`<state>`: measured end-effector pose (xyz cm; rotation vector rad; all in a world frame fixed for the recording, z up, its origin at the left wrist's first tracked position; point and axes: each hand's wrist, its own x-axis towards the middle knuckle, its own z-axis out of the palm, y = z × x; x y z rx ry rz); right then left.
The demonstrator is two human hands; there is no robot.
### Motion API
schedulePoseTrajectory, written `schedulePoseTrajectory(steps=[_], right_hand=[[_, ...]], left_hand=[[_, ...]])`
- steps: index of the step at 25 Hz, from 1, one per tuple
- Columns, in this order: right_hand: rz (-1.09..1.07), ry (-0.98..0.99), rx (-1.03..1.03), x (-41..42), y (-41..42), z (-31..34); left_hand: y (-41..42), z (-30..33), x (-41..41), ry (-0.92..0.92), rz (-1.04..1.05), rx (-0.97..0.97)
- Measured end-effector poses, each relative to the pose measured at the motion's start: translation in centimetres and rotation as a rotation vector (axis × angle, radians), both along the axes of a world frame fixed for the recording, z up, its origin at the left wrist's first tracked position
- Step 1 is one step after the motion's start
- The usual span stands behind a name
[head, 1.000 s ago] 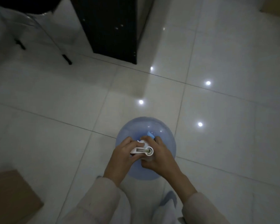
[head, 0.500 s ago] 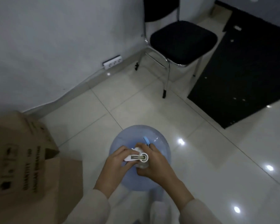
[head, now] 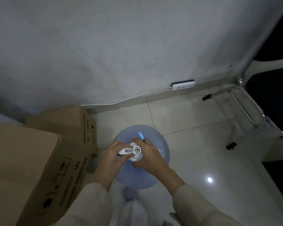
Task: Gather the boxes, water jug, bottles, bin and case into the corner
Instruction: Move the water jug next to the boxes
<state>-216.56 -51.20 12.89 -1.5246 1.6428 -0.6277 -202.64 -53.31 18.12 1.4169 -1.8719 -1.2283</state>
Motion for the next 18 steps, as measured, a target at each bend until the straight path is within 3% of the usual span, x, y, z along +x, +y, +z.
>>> schedulePoseTrajectory(steps=[5, 11, 18], right_hand=[[0.090, -0.013, -0.009, 3.3, -11.9, -1.7], [0.264, 0.140, 0.085, 7.5, -24.6, -4.8], [0.351, 0.144, 0.095, 9.5, -33.1, -5.2]], left_hand=[[-10.5, -2.4, 3.3, -0.018, 0.098, 0.034], [-21.0, -6.2, 6.8, -0.059, 0.284, 0.067], [-27.9, -7.9, 7.8, -0.079, 0.424, 0.061]])
